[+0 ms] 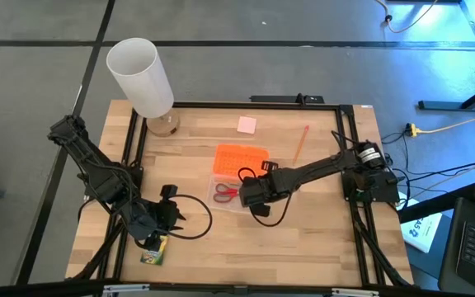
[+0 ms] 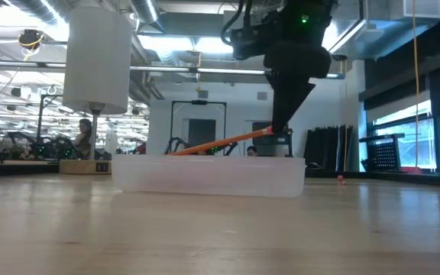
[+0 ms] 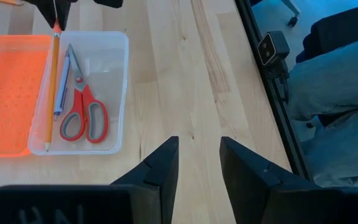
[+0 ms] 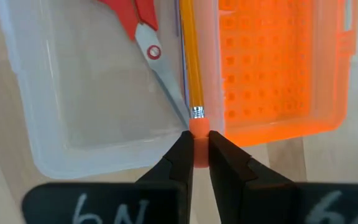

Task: Pack school essentials
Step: Put the bottom orange pencil into the orange supply box, then put the orange pencil into the orange supply box

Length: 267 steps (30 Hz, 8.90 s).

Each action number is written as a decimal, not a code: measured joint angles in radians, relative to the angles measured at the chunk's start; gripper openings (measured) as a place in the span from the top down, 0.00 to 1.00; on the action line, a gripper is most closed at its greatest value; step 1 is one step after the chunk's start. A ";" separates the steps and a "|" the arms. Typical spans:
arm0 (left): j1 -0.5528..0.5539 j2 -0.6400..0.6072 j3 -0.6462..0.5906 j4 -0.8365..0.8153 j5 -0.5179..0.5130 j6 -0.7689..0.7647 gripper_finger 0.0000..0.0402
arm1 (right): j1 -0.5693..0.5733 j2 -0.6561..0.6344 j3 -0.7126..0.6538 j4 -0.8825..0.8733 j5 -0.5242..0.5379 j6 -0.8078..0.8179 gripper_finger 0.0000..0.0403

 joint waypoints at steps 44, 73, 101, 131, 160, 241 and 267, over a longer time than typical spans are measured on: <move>0.027 0.000 0.000 0.000 -0.020 -0.005 0.73 | -0.131 -0.124 0.000 -0.166 0.002 0.077 0.78; 0.471 -0.205 0.000 -0.134 0.003 0.105 0.73 | -0.820 -0.315 0.000 -0.364 -0.241 0.214 0.78; 0.466 -0.201 0.000 -0.135 0.003 0.159 0.73 | -1.034 -0.294 0.000 -0.333 -0.337 0.399 0.78; 0.416 -0.201 0.000 -0.135 0.009 0.158 0.73 | -1.067 -0.136 0.000 -0.341 -0.398 0.404 0.65; 0.416 -0.201 0.000 -0.133 0.009 0.123 0.73 | -1.105 -0.020 0.000 -0.360 -0.371 0.394 0.61; 0.417 -0.201 0.000 -0.118 -0.002 0.077 0.73 | -1.143 -0.156 -0.425 0.174 -0.241 0.520 0.64; 0.417 -0.200 0.000 -0.112 -0.002 0.077 0.73 | -1.174 -0.162 -0.521 0.313 -0.297 0.533 0.64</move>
